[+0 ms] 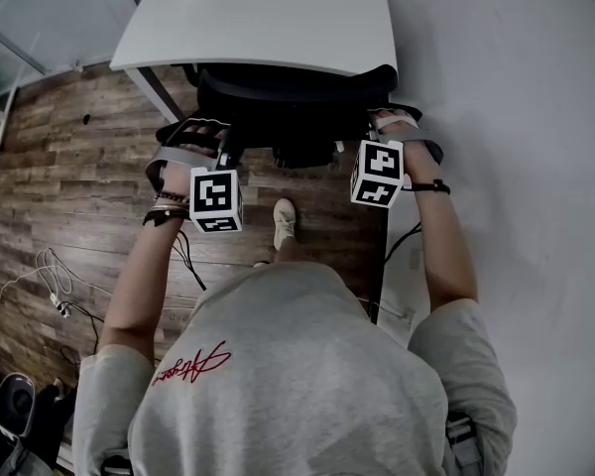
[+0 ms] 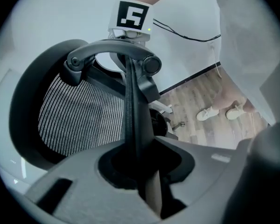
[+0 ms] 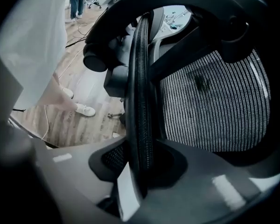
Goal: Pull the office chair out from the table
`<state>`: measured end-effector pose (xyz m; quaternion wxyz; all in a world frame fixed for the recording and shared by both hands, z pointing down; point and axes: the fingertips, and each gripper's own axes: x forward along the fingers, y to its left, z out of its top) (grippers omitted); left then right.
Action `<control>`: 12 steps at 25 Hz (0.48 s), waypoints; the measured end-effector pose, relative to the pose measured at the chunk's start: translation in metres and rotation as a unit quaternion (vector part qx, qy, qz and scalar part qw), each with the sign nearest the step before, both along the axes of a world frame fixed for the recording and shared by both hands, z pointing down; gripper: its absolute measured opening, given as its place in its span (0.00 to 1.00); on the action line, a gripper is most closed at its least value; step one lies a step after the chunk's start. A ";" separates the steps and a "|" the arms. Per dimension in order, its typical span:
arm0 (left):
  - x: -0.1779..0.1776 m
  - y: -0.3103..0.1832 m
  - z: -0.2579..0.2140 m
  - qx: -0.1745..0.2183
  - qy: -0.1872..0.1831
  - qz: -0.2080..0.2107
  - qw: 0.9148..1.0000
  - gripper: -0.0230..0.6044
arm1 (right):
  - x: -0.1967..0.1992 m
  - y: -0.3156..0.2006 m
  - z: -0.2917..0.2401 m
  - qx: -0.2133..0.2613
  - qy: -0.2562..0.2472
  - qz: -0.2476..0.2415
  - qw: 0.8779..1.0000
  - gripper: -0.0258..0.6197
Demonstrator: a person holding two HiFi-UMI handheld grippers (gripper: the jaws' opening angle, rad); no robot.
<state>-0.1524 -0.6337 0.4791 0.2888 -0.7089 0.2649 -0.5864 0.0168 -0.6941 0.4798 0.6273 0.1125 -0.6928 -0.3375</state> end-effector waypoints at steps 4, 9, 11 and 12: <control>-0.003 0.002 0.005 0.001 -0.002 0.004 1.000 0.18 | -0.002 0.004 0.005 -0.001 0.000 0.002 1.000 0.19; -0.005 0.001 0.005 0.017 -0.009 0.012 1.000 0.18 | -0.003 0.006 0.008 -0.006 0.000 0.006 1.000 0.19; -0.006 0.005 0.006 0.018 -0.009 0.015 1.000 0.18 | -0.004 0.009 0.008 -0.009 0.001 0.008 1.000 0.19; -0.007 0.006 0.006 0.019 -0.010 0.016 1.000 0.18 | -0.004 0.011 0.007 -0.010 0.001 0.009 1.000 0.19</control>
